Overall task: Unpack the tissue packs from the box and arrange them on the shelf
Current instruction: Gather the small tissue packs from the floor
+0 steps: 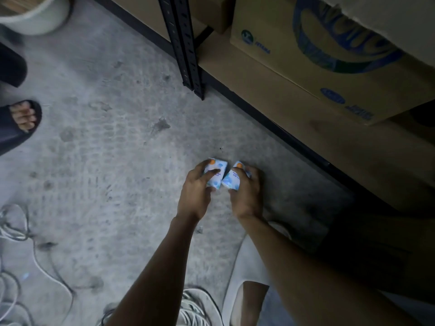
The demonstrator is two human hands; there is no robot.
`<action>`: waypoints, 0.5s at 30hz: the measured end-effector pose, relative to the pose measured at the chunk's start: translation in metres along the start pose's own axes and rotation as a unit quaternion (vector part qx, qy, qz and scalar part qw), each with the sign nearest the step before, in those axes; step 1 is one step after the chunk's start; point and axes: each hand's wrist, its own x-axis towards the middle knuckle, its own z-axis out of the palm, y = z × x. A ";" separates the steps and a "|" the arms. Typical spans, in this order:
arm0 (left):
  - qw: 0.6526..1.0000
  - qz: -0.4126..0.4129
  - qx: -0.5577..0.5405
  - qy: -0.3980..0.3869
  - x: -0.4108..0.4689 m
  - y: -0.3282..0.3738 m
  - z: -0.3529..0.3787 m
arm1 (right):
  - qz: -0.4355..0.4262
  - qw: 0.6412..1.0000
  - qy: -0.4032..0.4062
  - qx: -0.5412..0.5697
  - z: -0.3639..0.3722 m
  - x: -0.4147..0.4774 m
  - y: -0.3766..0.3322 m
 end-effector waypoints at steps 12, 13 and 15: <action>1.000 -0.022 0.008 0.009 -0.007 0.008 -0.023 | 0.001 0.995 -0.012 0.098 -0.040 -0.011 -0.034; 1.000 -0.024 0.005 0.017 -0.009 0.012 -0.030 | -0.001 0.994 -0.009 0.106 -0.044 -0.012 -0.037; 0.999 -0.029 -0.004 0.039 -0.014 0.022 -0.046 | 0.049 0.983 -0.058 0.166 -0.052 -0.016 -0.047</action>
